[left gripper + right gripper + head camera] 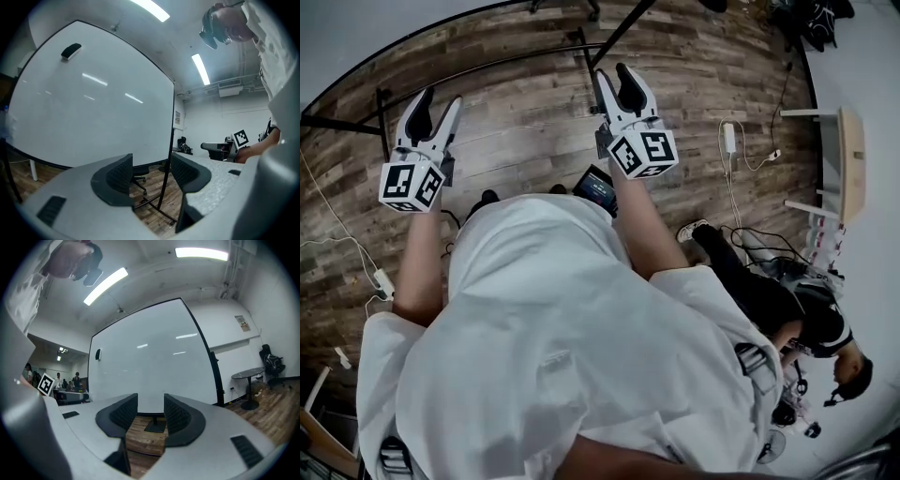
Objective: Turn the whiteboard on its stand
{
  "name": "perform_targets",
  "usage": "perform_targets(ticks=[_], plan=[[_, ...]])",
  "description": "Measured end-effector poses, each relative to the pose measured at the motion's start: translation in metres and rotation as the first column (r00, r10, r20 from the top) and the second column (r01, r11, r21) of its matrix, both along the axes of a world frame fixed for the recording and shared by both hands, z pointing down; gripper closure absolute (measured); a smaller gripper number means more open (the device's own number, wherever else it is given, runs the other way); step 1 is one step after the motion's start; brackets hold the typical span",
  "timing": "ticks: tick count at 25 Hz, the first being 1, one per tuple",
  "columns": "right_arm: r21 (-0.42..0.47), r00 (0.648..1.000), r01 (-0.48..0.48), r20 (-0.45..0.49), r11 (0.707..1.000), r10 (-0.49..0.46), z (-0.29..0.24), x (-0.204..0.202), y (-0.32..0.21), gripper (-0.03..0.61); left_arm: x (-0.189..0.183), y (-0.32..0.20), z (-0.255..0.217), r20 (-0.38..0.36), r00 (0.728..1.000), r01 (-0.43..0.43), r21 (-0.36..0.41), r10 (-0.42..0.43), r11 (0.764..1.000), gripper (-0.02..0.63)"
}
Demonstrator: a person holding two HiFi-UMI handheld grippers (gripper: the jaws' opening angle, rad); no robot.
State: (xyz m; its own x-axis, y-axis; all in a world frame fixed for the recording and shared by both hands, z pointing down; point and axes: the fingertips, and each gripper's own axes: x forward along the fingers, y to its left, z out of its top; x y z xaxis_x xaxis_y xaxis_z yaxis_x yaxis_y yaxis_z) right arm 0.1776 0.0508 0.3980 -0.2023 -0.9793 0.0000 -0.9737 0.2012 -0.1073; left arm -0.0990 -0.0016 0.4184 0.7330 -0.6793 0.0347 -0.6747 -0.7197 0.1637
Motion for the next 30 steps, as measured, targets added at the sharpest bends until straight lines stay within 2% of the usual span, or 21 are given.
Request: perform_targets(ticks=[3,6,12,16,22,30], plan=[[-0.004,1.0,-0.011,0.005,1.0,0.011,0.004,-0.011,-0.009,0.405,-0.018,-0.009,0.005,-0.016,1.0,0.014,-0.007,-0.014,1.0,0.353],[0.012,1.0,-0.013,-0.025,1.0,0.014,-0.002,-0.015,-0.01,0.407,-0.02,-0.014,0.007,-0.026,1.0,0.013,-0.008,-0.013,1.0,0.353],[0.006,0.992,0.001,-0.128,1.0,0.0,-0.004,-0.014,0.001,0.407,-0.007,-0.01,-0.001,-0.041,0.999,0.011,0.002,-0.011,1.0,0.353],[-0.019,0.979,-0.01,-0.204,1.0,0.006,0.006,-0.014,0.006,0.414,-0.016,-0.011,-0.007,-0.055,0.998,0.037,0.007,-0.036,0.999,0.353],[-0.054,0.983,-0.008,-0.185,0.998,-0.002,0.019,-0.008,0.014,0.414,-0.014,0.001,0.001,-0.033,0.999,0.042,-0.019,-0.042,0.999,0.353],[-0.036,0.989,0.022,-0.143,0.999,-0.027,0.019,-0.02,0.021,0.425,-0.019,0.025,0.007,-0.026,0.998,0.048,-0.031,-0.049,0.998,0.353]])
